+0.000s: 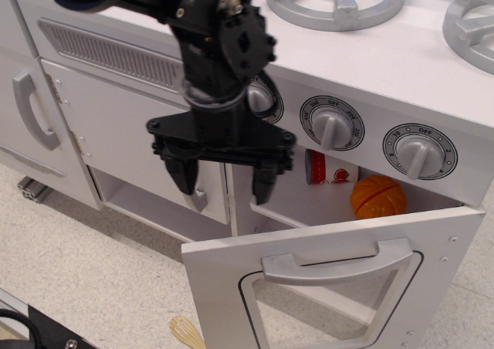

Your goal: Close oven

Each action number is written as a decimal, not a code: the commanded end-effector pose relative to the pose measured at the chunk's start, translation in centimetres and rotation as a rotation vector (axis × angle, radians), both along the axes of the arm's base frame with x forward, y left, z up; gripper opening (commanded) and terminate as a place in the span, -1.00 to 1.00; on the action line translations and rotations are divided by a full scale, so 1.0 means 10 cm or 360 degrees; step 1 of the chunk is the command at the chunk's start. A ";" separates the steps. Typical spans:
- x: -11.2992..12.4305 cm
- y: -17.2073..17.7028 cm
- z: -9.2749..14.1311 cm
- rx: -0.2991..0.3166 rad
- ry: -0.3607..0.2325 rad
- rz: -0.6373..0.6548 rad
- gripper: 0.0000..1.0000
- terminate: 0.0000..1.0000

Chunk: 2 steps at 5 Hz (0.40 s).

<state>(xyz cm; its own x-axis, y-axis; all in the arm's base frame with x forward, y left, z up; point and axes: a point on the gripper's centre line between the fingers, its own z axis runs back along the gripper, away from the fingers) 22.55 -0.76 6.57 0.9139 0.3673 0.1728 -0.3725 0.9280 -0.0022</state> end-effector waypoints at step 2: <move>-0.36 -0.71 -0.42 -0.0205 0.0121 -0.0124 1.00 -1.00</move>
